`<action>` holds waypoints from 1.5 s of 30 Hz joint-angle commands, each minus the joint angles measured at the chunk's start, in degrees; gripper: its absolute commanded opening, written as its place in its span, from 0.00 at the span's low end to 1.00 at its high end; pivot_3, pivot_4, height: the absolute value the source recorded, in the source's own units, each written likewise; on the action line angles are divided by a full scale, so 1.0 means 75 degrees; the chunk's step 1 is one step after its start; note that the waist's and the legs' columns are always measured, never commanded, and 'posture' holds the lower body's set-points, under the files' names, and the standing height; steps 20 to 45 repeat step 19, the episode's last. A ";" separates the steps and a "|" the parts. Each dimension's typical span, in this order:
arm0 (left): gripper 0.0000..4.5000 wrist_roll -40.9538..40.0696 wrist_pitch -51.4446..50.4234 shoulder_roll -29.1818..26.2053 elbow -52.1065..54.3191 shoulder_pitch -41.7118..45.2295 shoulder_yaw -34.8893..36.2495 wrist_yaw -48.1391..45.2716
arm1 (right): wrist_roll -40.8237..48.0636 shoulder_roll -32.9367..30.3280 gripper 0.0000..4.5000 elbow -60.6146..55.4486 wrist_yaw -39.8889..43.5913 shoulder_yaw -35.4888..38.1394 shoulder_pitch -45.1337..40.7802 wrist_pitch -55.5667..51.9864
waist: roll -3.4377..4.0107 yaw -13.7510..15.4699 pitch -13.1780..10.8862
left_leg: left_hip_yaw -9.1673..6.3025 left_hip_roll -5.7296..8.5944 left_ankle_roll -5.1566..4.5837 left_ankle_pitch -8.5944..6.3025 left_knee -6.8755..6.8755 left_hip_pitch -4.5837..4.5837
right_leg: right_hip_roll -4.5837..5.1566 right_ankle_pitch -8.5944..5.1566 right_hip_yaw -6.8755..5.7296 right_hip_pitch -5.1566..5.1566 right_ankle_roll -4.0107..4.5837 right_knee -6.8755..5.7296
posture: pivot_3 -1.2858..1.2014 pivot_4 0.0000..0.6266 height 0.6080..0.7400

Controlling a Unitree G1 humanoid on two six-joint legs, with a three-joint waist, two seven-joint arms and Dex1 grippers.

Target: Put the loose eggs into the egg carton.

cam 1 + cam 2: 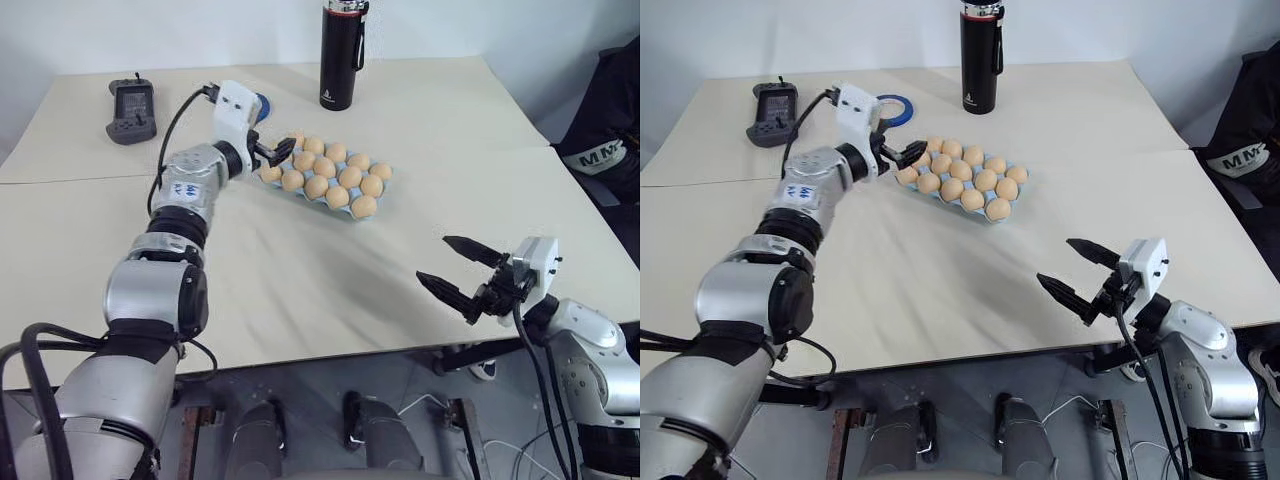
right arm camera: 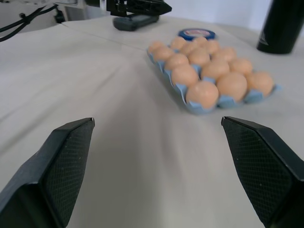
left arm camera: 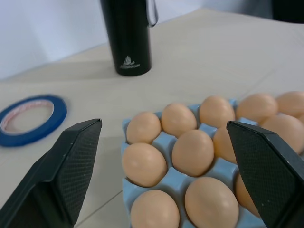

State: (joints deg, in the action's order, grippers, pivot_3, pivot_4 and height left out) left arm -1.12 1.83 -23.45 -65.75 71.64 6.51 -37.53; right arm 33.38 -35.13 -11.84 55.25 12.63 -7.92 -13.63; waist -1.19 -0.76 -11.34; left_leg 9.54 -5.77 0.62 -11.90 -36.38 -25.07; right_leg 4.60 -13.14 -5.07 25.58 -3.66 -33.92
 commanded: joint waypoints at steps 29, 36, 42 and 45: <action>1.00 -0.2455 -0.2781 -0.2530 0.7683 -0.6428 0.1028 -0.2969 | -0.0870 0.0023 1.00 0.3174 0.2483 -0.1352 -0.2878 0.1194 | -0.0008 -0.0136 -0.0003 | 0.0034 -0.0015 0.0034 0.0027 0.0025 0.0071 | -0.0028 0.0022 0.0063 -0.0012 0.0141 0.0019 | 0.52 0.24 1.00; 1.00 -0.2455 -0.2781 -0.2530 0.7683 -0.6428 0.1028 -0.2969 | -0.0870 0.0023 1.00 0.3174 0.2483 -0.1352 -0.2878 0.1194 | -0.0008 -0.0136 -0.0003 | 0.0034 -0.0015 0.0034 0.0027 0.0025 0.0071 | -0.0028 0.0022 0.0063 -0.0012 0.0141 0.0019 | 0.52 0.24 1.00; 1.00 -0.2455 -0.2781 -0.2530 0.7683 -0.6428 0.1028 -0.2969 | -0.0870 0.0023 1.00 0.3174 0.2483 -0.1352 -0.2878 0.1194 | -0.0008 -0.0136 -0.0003 | 0.0034 -0.0015 0.0034 0.0027 0.0025 0.0071 | -0.0028 0.0022 0.0063 -0.0012 0.0141 0.0019 | 0.52 0.24 1.00; 1.00 -0.2455 -0.2781 -0.2530 0.7683 -0.6428 0.1028 -0.2969 | -0.0870 0.0023 1.00 0.3174 0.2483 -0.1352 -0.2878 0.1194 | -0.0008 -0.0136 -0.0003 | 0.0034 -0.0015 0.0034 0.0027 0.0025 0.0071 | -0.0028 0.0022 0.0063 -0.0012 0.0141 0.0019 | 0.52 0.24 1.00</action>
